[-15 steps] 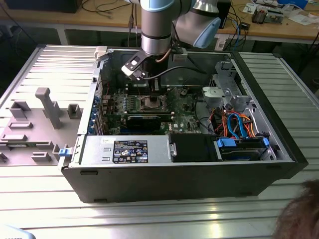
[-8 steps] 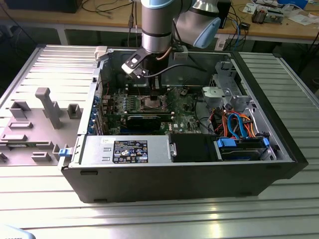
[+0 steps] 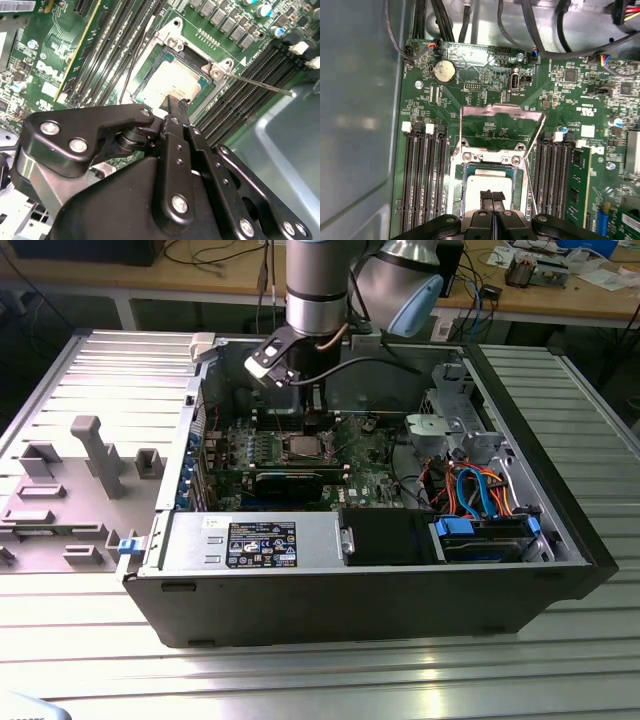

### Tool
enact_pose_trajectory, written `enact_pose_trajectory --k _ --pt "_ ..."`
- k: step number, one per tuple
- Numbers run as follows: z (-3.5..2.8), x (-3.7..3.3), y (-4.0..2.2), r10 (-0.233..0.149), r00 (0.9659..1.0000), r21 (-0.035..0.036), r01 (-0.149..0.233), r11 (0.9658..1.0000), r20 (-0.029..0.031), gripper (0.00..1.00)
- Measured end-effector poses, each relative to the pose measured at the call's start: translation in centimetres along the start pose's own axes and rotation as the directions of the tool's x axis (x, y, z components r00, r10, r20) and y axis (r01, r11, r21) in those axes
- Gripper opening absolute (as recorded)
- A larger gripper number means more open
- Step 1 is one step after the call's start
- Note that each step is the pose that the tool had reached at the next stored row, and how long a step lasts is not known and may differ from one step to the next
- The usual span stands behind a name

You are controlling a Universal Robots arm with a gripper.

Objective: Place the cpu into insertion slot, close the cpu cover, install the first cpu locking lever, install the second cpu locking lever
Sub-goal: 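Place the cpu into insertion slot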

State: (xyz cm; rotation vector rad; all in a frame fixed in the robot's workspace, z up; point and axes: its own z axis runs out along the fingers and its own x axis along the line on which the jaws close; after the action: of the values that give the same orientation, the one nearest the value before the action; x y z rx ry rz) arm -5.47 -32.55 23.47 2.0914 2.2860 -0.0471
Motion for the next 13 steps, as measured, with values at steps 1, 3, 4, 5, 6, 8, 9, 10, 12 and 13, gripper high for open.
enact_pose_trajectory --k 1,3,4,5,6,8,9,10,12,13 --pt "-0.23 -0.01 0.00 0.000 1.0000 -0.0001 0.000 1.0000 -0.0001 0.11" --pt "-0.48 -0.03 0.00 0.000 1.0000 -0.0001 0.000 1.0000 -0.0001 0.11" --pt "-0.63 -0.03 0.00 0.000 1.0000 0.0000 0.000 1.0000 0.0000 0.11" --pt "-0.71 -0.04 0.00 0.000 1.0000 -0.0001 0.000 1.0000 0.0000 0.11" --pt "-0.72 -0.04 0.01 0.000 1.0000 -0.0002 0.000 1.0000 -0.0003 0.11" --pt "-0.74 -0.04 0.01 0.000 1.0000 -0.0001 0.000 1.0000 -0.0001 0.11" --pt "-0.74 -0.04 0.00 0.000 1.0000 0.0000 0.000 1.0000 -0.0001 0.11" --pt "-0.74 -0.04 0.00 0.000 1.0000 -0.0001 0.000 1.0000 -0.0001 0.11" --pt "-0.74 -0.04 0.01 0.000 1.0000 -0.0001 0.000 1.0000 -0.0001 0.11" --pt "-0.74 -0.04 0.00 0.000 1.0000 -0.0001 0.000 1.0000 -0.0001 0.11"
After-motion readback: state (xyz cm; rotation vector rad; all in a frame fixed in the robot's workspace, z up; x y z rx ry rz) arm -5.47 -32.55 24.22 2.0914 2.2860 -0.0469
